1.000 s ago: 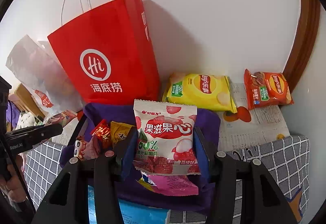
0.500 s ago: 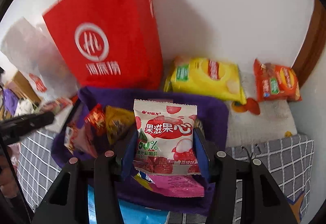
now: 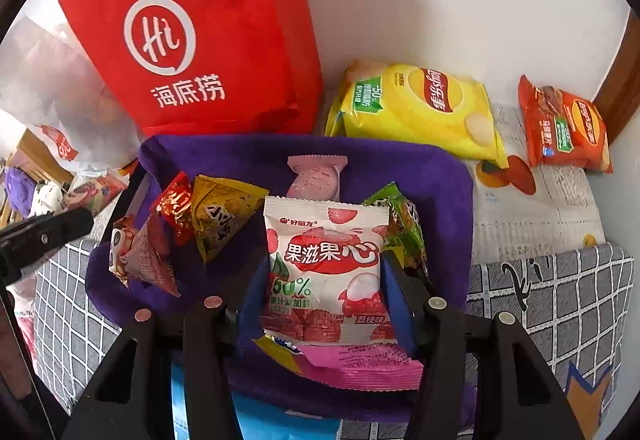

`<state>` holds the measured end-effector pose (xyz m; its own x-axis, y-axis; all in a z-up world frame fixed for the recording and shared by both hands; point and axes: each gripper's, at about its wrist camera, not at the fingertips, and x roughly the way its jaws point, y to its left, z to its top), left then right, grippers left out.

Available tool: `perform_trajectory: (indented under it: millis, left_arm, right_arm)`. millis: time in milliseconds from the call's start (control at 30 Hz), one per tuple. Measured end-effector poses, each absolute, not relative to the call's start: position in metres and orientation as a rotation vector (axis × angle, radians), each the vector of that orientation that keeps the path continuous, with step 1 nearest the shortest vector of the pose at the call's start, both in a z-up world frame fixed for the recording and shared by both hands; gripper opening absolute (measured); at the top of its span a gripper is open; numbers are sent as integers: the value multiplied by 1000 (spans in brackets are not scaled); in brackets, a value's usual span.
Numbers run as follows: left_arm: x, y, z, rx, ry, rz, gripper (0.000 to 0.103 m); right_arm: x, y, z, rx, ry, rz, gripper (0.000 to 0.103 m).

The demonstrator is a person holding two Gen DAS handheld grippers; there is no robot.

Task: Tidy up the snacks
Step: 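Lower the lychee packet onto the towel and open the right tool while the left tool releases the Lotte bar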

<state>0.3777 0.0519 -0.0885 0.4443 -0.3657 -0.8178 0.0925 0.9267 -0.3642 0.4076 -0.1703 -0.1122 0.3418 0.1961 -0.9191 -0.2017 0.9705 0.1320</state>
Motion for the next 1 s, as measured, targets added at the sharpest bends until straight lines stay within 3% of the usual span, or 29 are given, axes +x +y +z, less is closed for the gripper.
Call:
perform_trajectory:
  millis: [267,1000]
  left_arm:
    - [382,43,-103,-275,1126,-289,23]
    - [388,26,-126,-264,1201,-302,27]
  right_arm:
    - [404,-170,-100,-11,1184,261,61]
    - [388,-173,-56,-26,1064,255,62]
